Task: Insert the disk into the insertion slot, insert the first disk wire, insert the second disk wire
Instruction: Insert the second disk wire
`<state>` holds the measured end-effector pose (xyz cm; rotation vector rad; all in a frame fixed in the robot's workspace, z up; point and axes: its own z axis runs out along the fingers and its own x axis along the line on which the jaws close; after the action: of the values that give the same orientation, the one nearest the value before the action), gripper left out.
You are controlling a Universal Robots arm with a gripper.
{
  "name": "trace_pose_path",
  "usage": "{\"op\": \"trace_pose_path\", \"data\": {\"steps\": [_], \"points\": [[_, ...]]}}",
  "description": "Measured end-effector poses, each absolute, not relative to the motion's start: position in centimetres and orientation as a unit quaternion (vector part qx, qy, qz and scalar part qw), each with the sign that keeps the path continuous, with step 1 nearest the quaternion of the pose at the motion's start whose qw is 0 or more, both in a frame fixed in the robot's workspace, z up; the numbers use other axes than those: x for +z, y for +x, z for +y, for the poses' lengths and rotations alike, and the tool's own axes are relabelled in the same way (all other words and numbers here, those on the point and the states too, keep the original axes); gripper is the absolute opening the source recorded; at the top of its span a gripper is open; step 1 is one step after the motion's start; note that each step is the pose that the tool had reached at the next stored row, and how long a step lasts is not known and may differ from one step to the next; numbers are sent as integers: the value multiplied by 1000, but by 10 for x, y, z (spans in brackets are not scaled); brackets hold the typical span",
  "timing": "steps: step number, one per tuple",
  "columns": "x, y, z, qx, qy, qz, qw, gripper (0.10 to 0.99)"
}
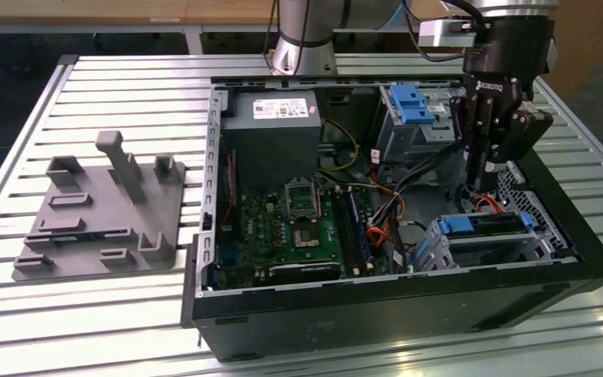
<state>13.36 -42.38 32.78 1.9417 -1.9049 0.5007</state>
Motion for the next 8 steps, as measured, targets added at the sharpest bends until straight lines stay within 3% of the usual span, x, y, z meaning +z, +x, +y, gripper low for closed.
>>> {"op": "trace_pose_path", "data": {"steps": [8], "points": [[328,133,-424,178,690,-677,187,290]]}}
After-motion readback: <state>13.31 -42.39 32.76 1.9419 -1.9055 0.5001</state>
